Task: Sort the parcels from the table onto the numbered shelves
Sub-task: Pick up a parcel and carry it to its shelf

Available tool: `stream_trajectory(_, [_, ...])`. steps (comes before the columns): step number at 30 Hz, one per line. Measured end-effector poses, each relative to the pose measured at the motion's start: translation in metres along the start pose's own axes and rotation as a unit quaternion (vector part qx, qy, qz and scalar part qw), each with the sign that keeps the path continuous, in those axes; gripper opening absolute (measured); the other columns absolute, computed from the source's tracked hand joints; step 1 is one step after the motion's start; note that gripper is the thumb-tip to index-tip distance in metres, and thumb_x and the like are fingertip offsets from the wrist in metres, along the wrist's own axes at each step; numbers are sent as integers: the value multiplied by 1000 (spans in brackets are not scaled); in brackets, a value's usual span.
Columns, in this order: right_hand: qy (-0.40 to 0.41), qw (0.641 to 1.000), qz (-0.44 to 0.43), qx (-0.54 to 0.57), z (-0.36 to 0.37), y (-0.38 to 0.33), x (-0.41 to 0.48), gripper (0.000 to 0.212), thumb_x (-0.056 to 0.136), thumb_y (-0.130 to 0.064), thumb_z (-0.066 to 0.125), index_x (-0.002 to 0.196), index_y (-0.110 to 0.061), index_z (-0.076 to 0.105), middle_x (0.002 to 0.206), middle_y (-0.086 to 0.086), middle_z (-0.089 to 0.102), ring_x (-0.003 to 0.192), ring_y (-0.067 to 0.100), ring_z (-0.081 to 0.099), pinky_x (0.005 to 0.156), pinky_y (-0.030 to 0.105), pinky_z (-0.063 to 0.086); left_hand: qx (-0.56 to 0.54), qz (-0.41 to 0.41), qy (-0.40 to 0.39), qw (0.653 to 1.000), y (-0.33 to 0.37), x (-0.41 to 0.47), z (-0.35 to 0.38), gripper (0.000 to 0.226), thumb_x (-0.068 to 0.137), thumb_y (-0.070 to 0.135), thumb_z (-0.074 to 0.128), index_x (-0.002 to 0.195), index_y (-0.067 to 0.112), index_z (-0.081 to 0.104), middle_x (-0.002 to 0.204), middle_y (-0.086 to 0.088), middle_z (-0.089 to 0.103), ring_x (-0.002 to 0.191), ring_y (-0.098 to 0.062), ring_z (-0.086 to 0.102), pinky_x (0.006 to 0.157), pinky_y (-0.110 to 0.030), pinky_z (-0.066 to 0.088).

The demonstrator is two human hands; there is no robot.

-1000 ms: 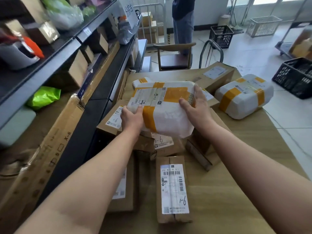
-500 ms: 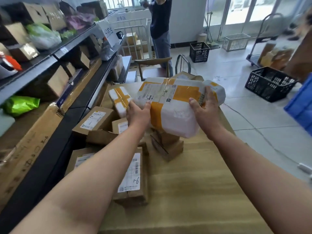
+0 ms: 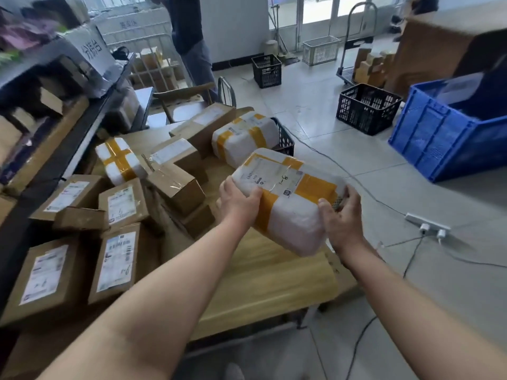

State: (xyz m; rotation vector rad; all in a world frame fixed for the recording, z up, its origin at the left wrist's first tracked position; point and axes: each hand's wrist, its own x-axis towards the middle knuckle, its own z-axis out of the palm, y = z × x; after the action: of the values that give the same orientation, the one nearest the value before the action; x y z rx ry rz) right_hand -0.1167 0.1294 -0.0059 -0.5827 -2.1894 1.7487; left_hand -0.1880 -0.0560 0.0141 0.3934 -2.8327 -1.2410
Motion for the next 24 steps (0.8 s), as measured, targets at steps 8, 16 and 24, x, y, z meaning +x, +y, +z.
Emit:
stream_trajectory(8, [-133, 965, 153, -165, 1, 74, -66, 74, 85, -33, 69, 136, -12, 20, 140, 15, 25, 130, 31, 33, 103, 38, 34, 54, -49, -146, 987, -69, -20, 35, 73, 83, 33, 66, 144, 11, 34, 151, -8, 27, 139, -26, 30, 115, -44, 28])
stream_trajectory(16, [-113, 945, 104, -289, 6, 71, -30, 60, 85, -59, 56, 125, -16, 43, 131, 14, 35, 119, 34, 45, 97, 52, 44, -8, -97, -87, 991, -97, -28, 21, 85, 78, 29, 75, 149, 13, 30, 150, -7, 37, 137, -24, 38, 113, -38, 32])
stream_trajectory(24, [-217, 918, 108, -313, 59, 58, 1, 71, 91, -55, 50, 151, -39, 17, 157, 7, 25, 140, 35, 28, 112, 55, 26, -132, -184, -199, 954, -126, -34, 24, 79, 85, 38, 71, 147, 12, 29, 145, -6, 47, 127, -25, 50, 108, -41, 41])
